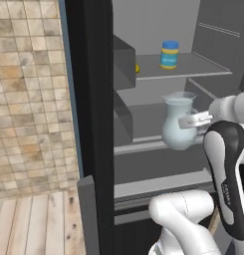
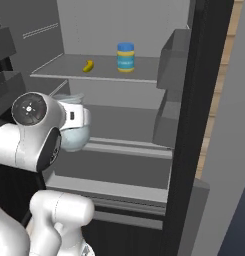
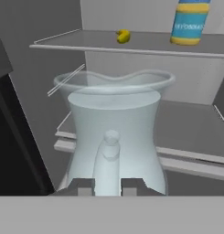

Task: Move the banana and mayonnaise from the second highest shelf to the top shelf to make space. Then, place the pitcher from the counter on the cleared second highest shelf.

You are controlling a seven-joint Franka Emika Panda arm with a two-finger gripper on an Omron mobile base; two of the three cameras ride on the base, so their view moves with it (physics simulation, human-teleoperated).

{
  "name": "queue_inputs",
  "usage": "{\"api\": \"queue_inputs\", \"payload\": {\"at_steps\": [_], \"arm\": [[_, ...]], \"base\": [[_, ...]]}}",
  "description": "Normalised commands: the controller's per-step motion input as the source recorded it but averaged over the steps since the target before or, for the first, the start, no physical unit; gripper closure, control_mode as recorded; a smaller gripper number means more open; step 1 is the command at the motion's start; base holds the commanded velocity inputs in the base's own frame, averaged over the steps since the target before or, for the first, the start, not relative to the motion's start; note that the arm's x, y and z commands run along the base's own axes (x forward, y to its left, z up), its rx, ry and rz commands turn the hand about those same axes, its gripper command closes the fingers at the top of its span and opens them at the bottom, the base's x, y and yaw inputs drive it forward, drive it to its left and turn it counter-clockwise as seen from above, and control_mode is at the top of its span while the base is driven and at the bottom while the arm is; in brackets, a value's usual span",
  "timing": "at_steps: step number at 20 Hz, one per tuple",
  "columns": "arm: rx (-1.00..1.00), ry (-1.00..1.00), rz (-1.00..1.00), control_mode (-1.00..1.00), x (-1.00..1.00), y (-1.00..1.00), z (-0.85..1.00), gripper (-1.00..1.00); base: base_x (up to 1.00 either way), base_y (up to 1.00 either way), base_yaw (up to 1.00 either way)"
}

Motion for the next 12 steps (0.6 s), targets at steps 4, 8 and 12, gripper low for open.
{"api": "queue_inputs", "payload": {"at_steps": [4, 8, 12], "arm": [[0.00, 0.00, 0.00, -1.00, 0.62, 0.29, -0.14, 1.00], [0.00, 0.00, 0.00, -1.00, 0.50, 0.17, -0.16, 1.00], [0.00, -0.02, 0.00, -1.00, 0.38, 0.02, -0.17, 1.00]], "base": [[0.00, 0.00, 0.00], [0.00, 0.00, 0.00], [0.00, 0.00, 0.00]]}}
